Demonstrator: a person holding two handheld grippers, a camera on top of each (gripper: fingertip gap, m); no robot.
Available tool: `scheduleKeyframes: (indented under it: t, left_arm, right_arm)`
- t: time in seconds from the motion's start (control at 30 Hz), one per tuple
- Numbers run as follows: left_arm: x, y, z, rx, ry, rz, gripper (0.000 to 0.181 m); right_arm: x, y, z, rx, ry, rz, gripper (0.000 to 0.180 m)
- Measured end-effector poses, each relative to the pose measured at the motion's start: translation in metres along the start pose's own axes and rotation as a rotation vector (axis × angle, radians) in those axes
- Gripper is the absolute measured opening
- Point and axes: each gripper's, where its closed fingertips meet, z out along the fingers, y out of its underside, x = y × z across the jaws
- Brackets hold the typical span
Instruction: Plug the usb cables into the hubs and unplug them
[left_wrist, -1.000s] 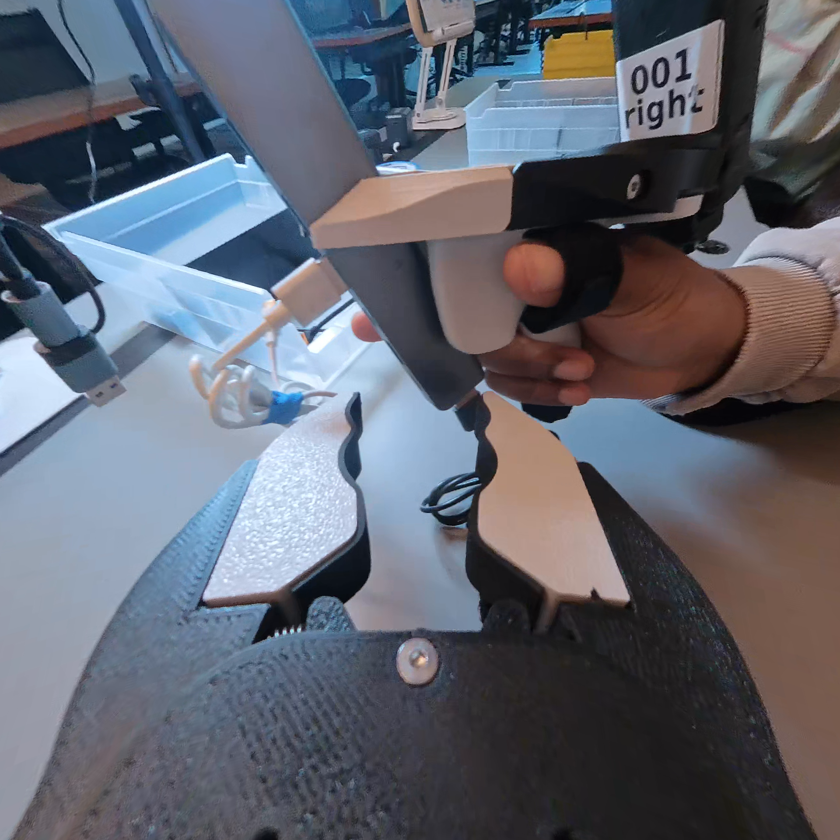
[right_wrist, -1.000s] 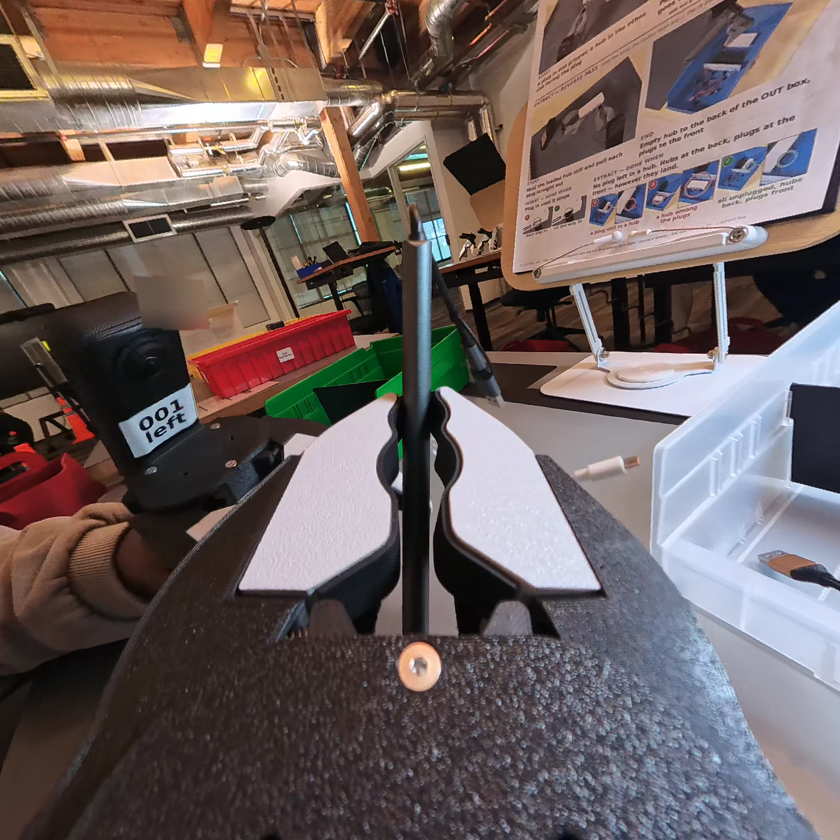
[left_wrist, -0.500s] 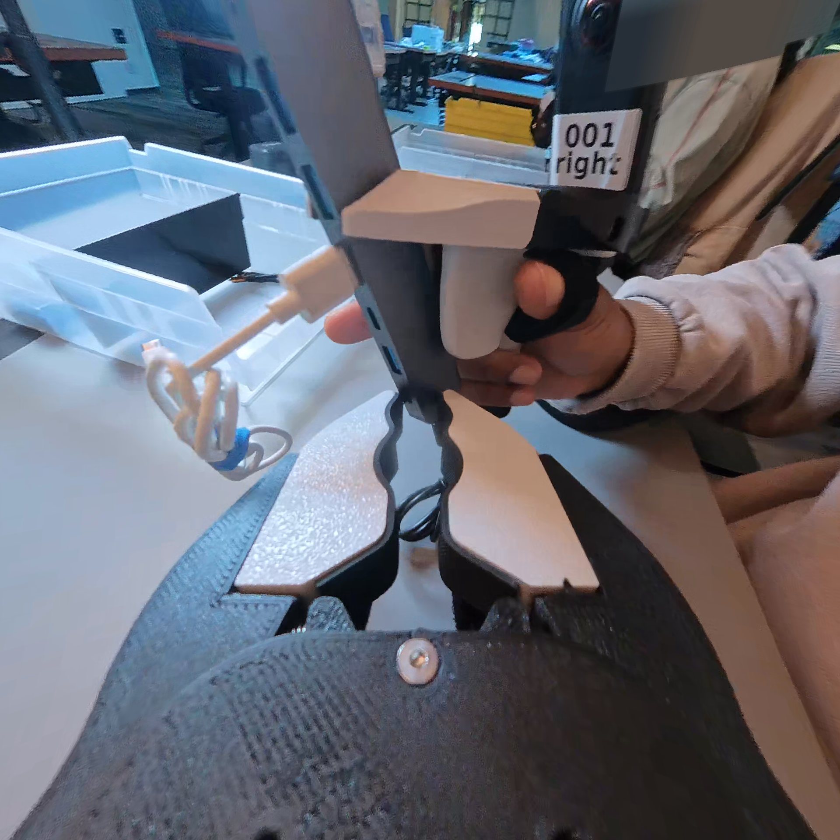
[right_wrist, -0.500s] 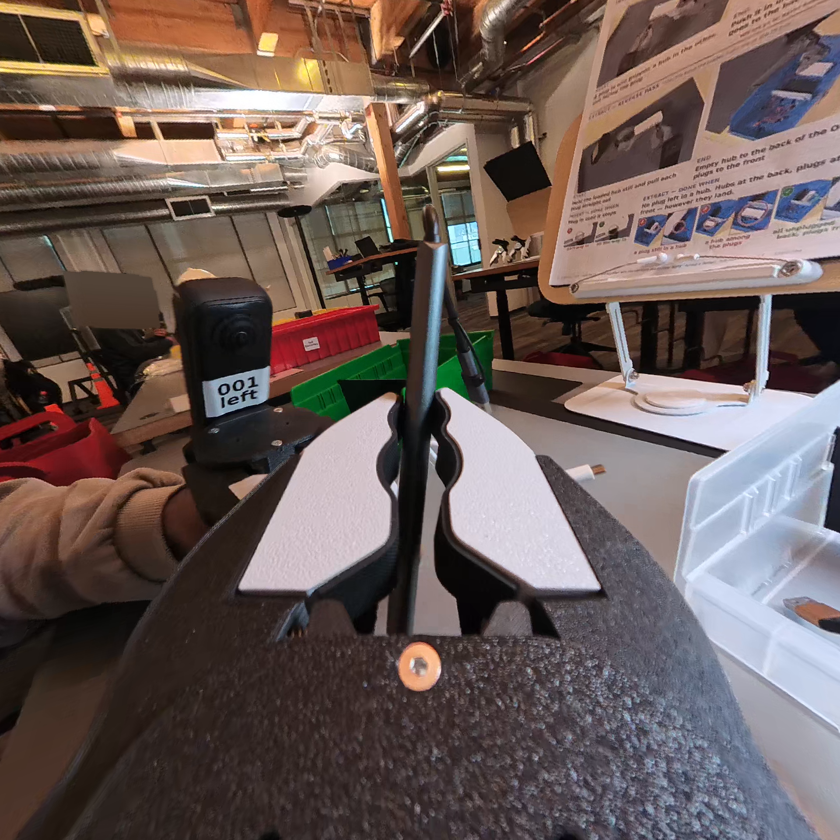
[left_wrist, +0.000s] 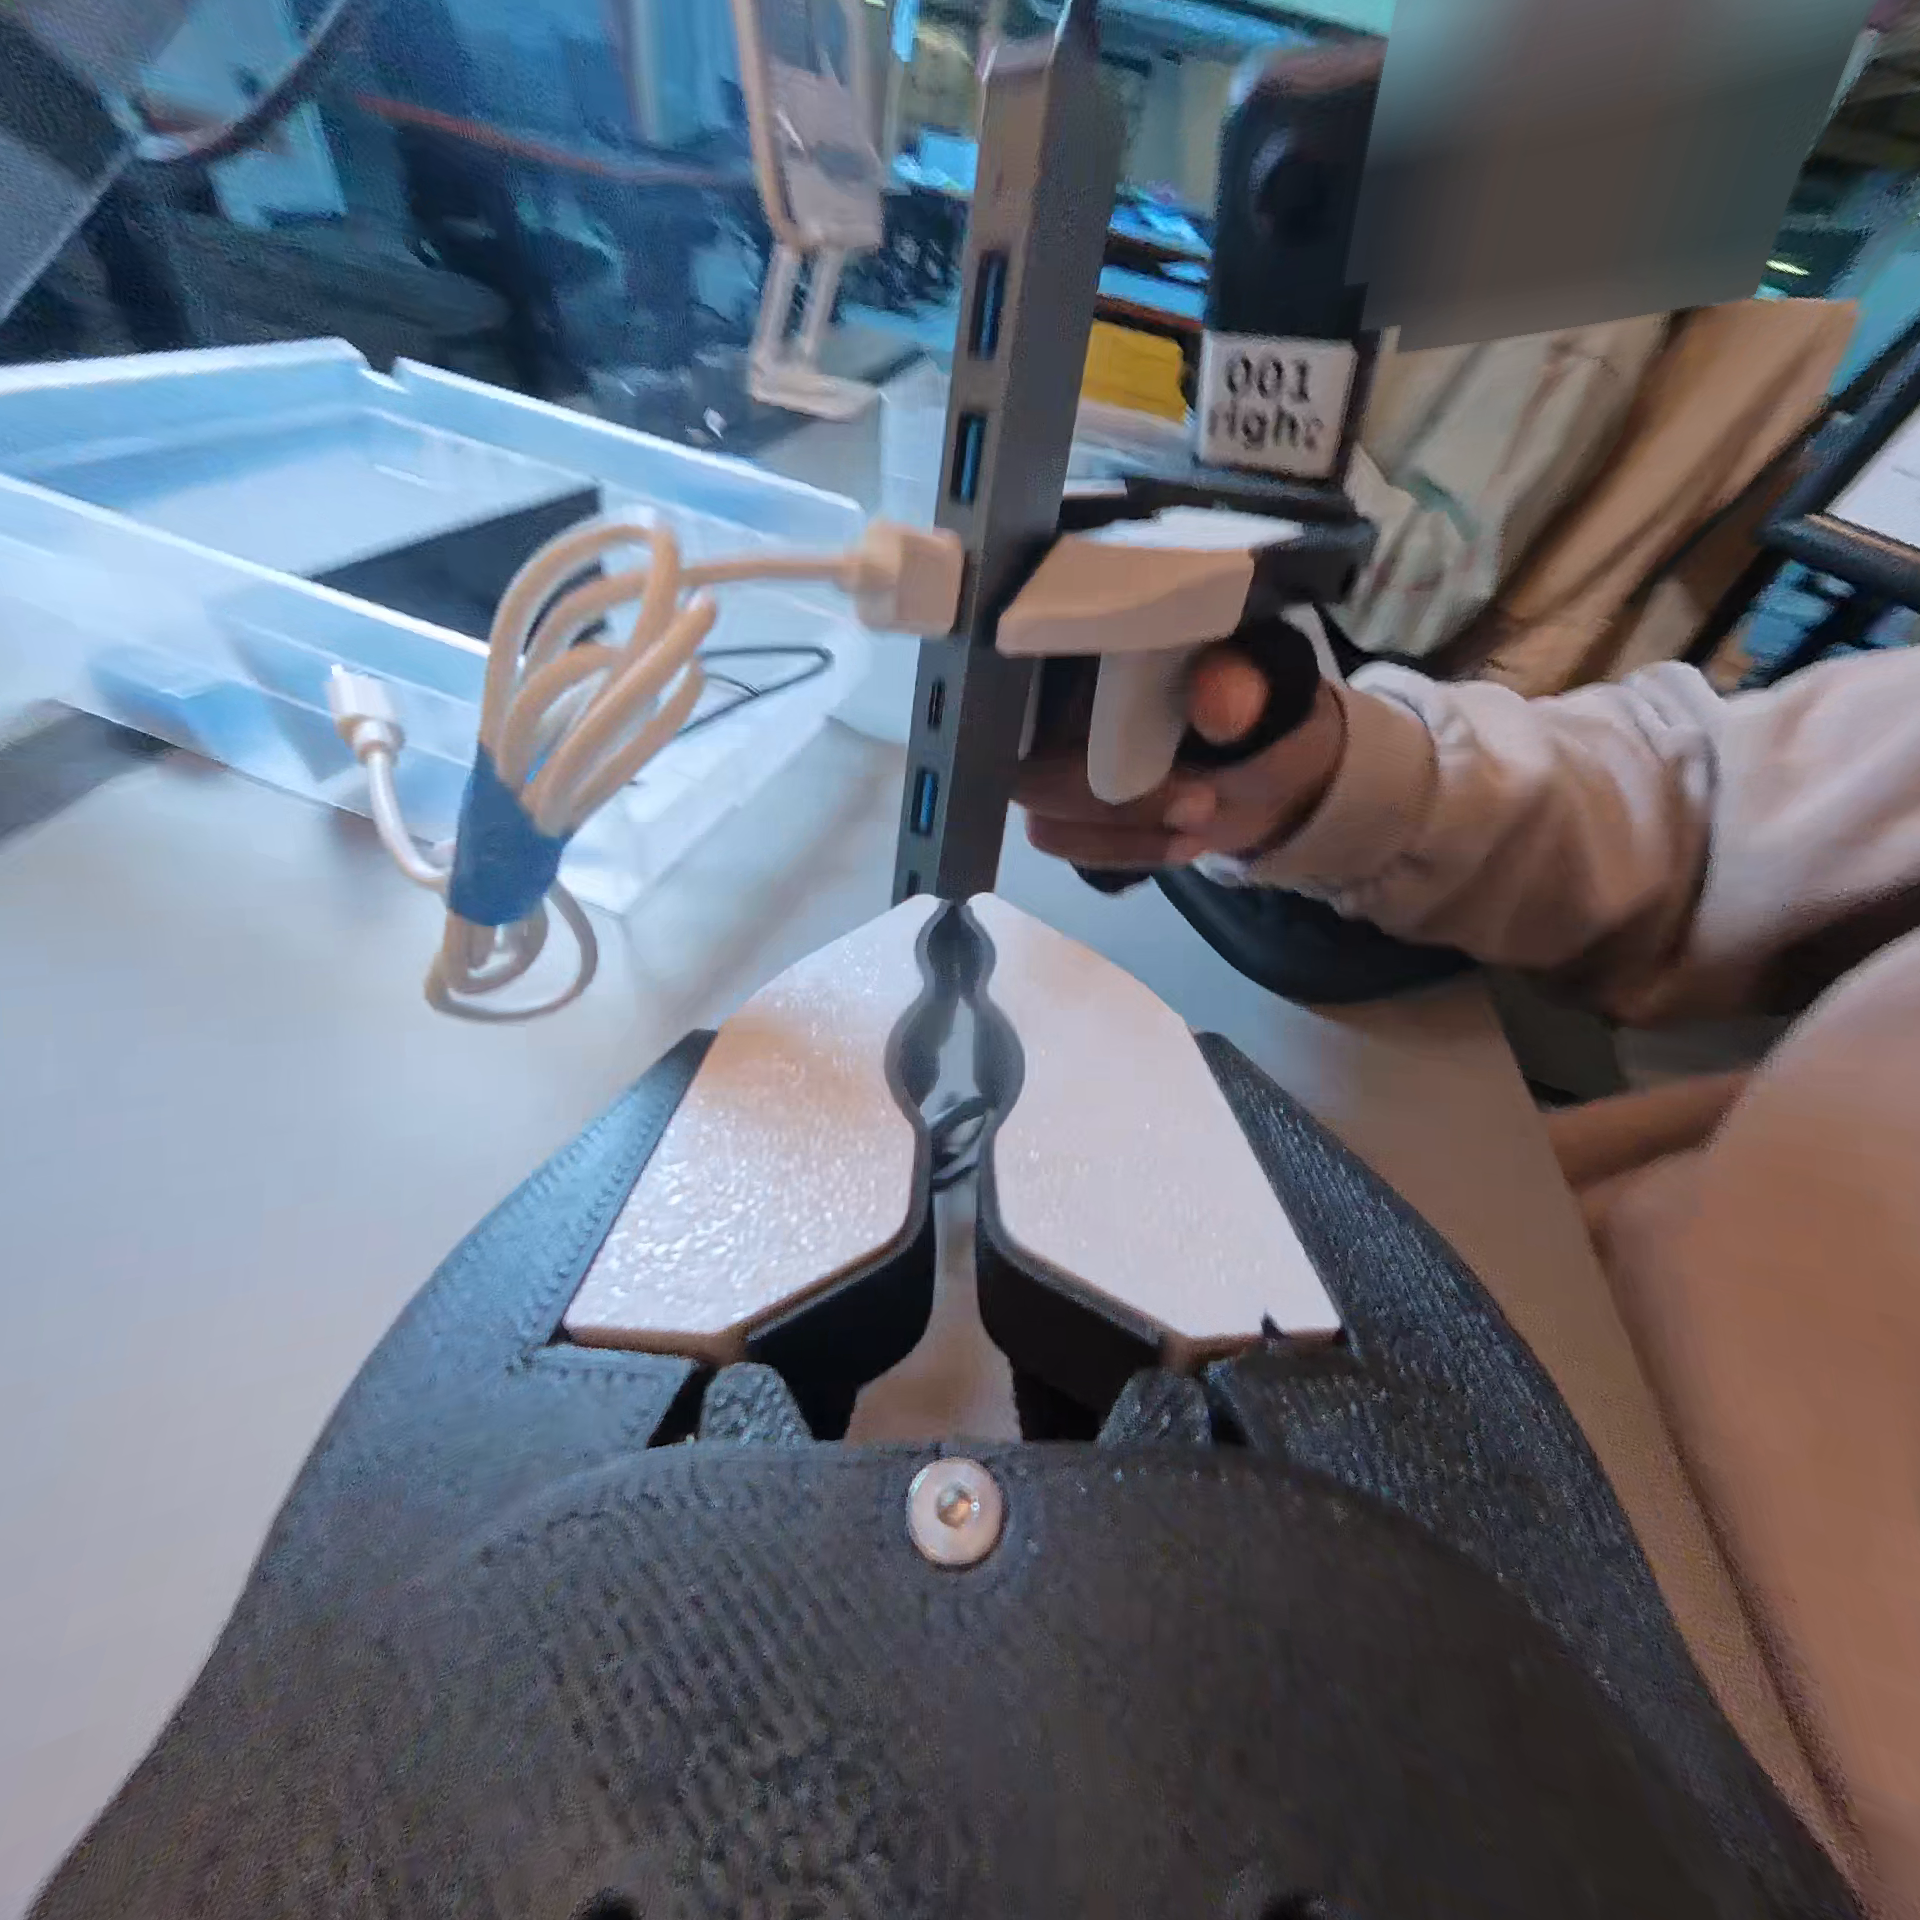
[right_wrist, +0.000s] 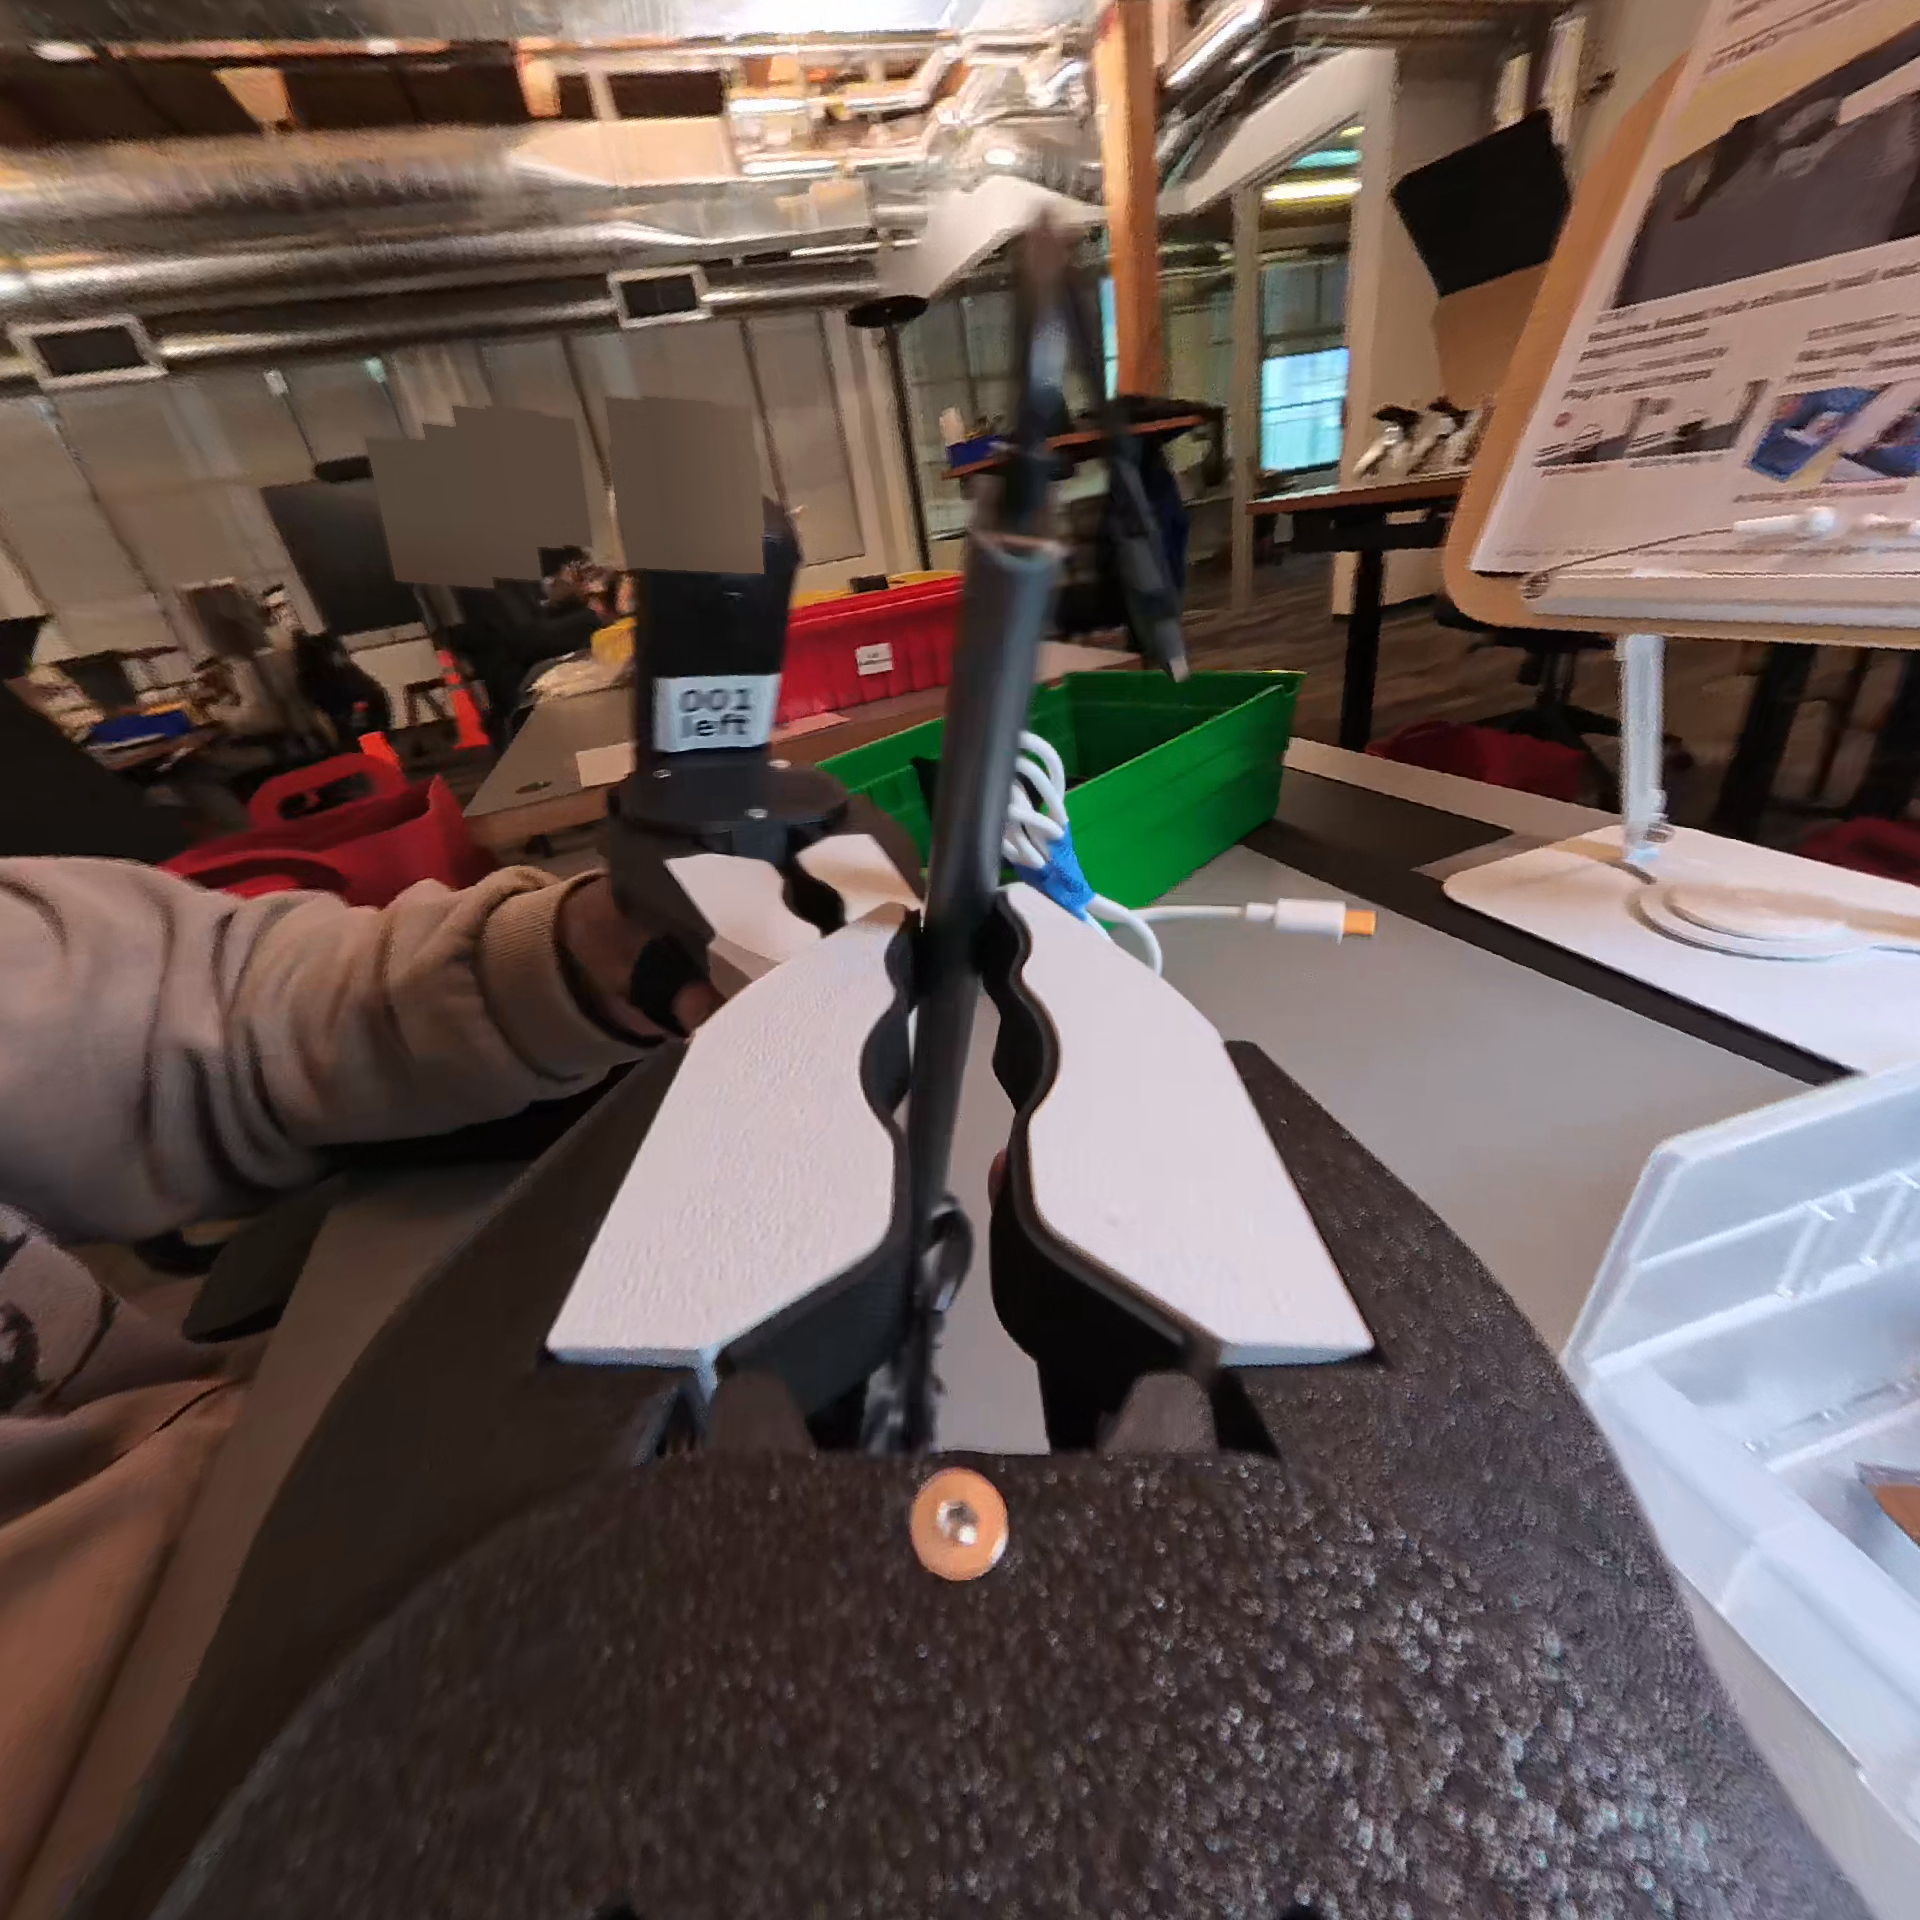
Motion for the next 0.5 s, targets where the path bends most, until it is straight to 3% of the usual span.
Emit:
scheduleKeyframes:
  t: [0.17,0.33,0.5]
  left_arm:
    - [-0.016,0.001,0.011,-0.036,-0.245,0.148,0.049]
    - [-0.013,0.001,0.037,-0.044,-0.357,0.264,0.051]
    - [-0.011,-0.004,0.041,0.003,-0.347,0.258,0.030]
  right_arm:
    - [0.012,0.000,0.002,0.065,0.130,0.044,0.011]
    - [0.004,-0.011,0.008,0.150,0.199,-0.025,0.011]
    - [-0.011,-0.014,0.011,0.165,0.197,-0.133,0.011]
